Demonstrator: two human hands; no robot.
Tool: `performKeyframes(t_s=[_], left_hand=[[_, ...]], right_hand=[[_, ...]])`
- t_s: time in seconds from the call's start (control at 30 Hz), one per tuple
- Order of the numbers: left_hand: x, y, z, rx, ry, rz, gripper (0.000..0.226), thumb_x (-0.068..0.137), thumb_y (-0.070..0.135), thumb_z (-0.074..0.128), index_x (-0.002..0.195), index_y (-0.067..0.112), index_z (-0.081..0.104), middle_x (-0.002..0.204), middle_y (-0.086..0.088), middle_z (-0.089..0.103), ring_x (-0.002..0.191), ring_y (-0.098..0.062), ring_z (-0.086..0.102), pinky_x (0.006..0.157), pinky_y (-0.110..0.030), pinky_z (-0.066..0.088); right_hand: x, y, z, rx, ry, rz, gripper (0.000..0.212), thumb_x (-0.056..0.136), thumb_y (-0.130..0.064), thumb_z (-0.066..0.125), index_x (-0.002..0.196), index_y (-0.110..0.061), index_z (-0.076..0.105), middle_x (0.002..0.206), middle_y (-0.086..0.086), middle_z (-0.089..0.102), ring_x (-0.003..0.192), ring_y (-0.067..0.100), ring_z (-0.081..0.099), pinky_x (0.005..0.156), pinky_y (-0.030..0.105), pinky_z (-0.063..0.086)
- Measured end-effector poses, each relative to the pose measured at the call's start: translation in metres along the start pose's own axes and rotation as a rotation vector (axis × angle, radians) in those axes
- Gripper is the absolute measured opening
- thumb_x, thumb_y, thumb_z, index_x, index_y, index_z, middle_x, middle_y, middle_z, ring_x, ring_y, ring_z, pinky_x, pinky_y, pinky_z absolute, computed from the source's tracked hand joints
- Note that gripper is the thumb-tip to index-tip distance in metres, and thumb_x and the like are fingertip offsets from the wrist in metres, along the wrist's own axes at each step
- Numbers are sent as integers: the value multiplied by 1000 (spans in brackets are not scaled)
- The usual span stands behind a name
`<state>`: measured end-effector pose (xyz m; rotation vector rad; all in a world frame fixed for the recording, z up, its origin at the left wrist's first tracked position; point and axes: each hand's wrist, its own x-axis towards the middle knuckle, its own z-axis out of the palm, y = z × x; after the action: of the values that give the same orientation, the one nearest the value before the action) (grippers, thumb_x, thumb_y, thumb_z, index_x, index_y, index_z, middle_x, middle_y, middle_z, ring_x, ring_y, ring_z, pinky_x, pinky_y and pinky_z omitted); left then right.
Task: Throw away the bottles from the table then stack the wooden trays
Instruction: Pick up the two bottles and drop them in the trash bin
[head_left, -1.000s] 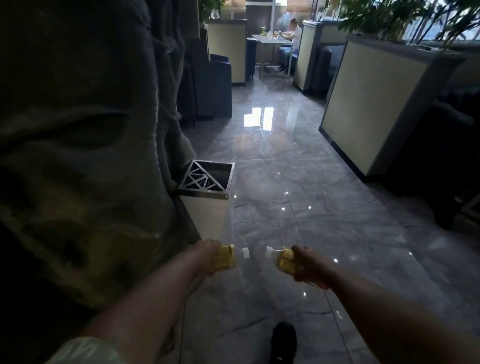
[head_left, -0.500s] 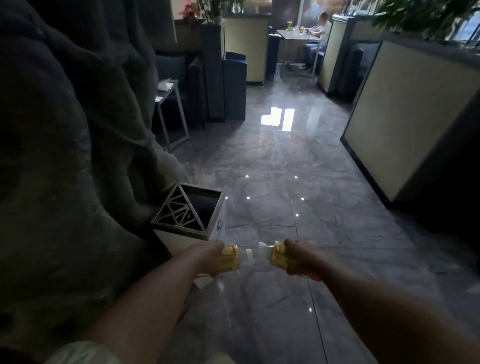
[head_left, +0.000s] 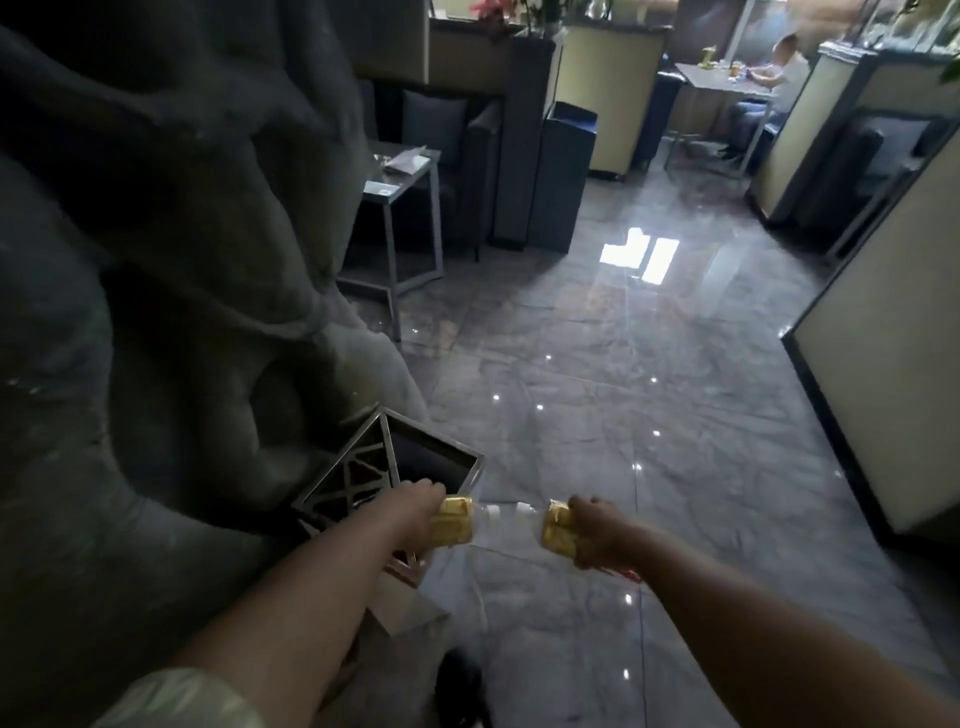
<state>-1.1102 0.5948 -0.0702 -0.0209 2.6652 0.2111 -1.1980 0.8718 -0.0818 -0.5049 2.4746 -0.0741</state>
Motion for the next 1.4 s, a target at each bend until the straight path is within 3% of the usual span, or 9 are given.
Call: performKeyframes(t_s=[0.2,0.5,0.63,0.7,0.83,1.03,1.2,1.3,1.4], left_hand=[[48,-52,-15,-164,20,-140,62,64,27,81,117,26,48,121,1,50,111,-24,54,90,-42,49],[53,-121,3,-408,13,-470,87,61,31,85,134,23,39,137,-2,39,122,-26,48,100,-42,46],[43,-128,22,-555,39,-670,86,60,35,83,132,20,39,143,-10,34,126,-30,45,101,-41,44],[38,-124,32,-623,62,-764,87,62,38,81,134,19,37,145,-11,32,126,-29,45,102,-41,44],[34,-101,44,-772,171,-989,99,60,44,80,142,19,29,142,-13,39,122,-28,48,98,-39,45],[45,-46,55,-1164,319,-1195,79,67,38,81,131,19,39,129,-8,49,108,-20,51,89,-36,45],[55,-5,67,-1382,341,-1351,86,67,44,80,137,18,38,134,-9,48,118,-27,53,95,-40,46],[61,12,73,-1527,399,-1379,74,67,43,81,130,20,48,126,-6,60,109,-22,60,97,-44,48],[68,25,75,-1626,436,-1402,71,68,49,79,127,22,49,119,-1,63,100,-16,60,83,-34,48]], right_hand=[[86,-23,-41,-73,-56,-99,80,66,-36,79,134,-25,39,128,6,52,114,25,55,90,37,50],[186,-81,-79,-154,-147,-336,73,69,-33,78,133,-24,42,127,6,55,110,24,57,83,32,47],[223,-118,-86,-258,-215,-463,75,70,-35,75,136,-25,40,129,6,55,112,24,56,93,38,51],[236,-134,-87,-298,-244,-503,77,69,-34,74,137,-26,39,128,7,56,109,22,56,92,38,52],[259,-149,-82,-277,-343,-605,72,73,-34,75,136,-28,41,113,-2,56,94,13,52,68,22,43],[278,-161,-69,-379,-468,-668,60,77,-40,75,128,-24,48,112,2,62,95,16,59,80,27,49],[283,-162,-54,-332,-528,-645,52,77,-45,74,118,-22,52,85,-7,58,74,6,58,56,18,40],[284,-168,-50,-314,-559,-650,43,77,-46,75,106,-25,50,82,-6,59,71,5,58,53,18,38],[287,-173,-47,-285,-600,-656,32,81,-42,72,97,-24,51,81,-4,63,71,8,61,55,19,42]])
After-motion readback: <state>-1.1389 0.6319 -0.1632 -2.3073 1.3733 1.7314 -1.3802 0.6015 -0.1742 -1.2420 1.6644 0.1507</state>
